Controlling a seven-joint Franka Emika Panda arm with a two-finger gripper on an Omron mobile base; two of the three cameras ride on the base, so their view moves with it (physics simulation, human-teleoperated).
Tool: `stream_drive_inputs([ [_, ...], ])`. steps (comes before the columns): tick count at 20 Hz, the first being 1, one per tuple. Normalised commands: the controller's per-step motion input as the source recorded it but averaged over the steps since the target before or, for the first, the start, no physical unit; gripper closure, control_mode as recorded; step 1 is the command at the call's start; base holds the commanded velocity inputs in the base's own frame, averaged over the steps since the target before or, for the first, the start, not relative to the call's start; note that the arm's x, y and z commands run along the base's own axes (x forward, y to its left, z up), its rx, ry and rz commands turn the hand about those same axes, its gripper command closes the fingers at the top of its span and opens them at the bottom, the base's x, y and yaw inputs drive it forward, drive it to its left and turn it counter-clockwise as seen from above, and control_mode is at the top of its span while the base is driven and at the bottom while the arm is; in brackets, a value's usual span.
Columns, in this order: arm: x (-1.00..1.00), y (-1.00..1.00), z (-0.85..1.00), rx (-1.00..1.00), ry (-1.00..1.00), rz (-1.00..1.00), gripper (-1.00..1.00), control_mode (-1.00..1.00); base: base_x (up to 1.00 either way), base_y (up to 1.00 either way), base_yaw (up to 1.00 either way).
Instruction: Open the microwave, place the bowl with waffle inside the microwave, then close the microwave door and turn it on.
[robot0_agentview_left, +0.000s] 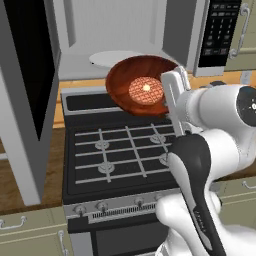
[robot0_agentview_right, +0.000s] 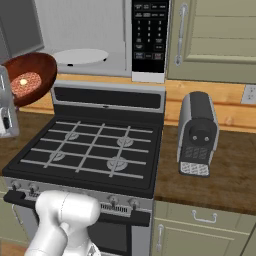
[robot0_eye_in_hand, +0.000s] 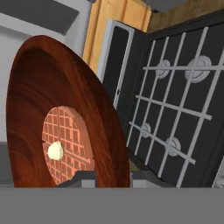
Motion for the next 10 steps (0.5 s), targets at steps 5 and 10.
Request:
stream_drive_inputs([
  [5, 0.40, -0.18, 0.30, 0.00, 0.00, -0.02, 1.00, -1.00, 0.00, 0.00, 0.00],
  [10, 0.50, -0.10, 0.25, 0.00, -0.09, 0.01, 1.00, -1.00, 0.00, 0.00, 0.00],
])
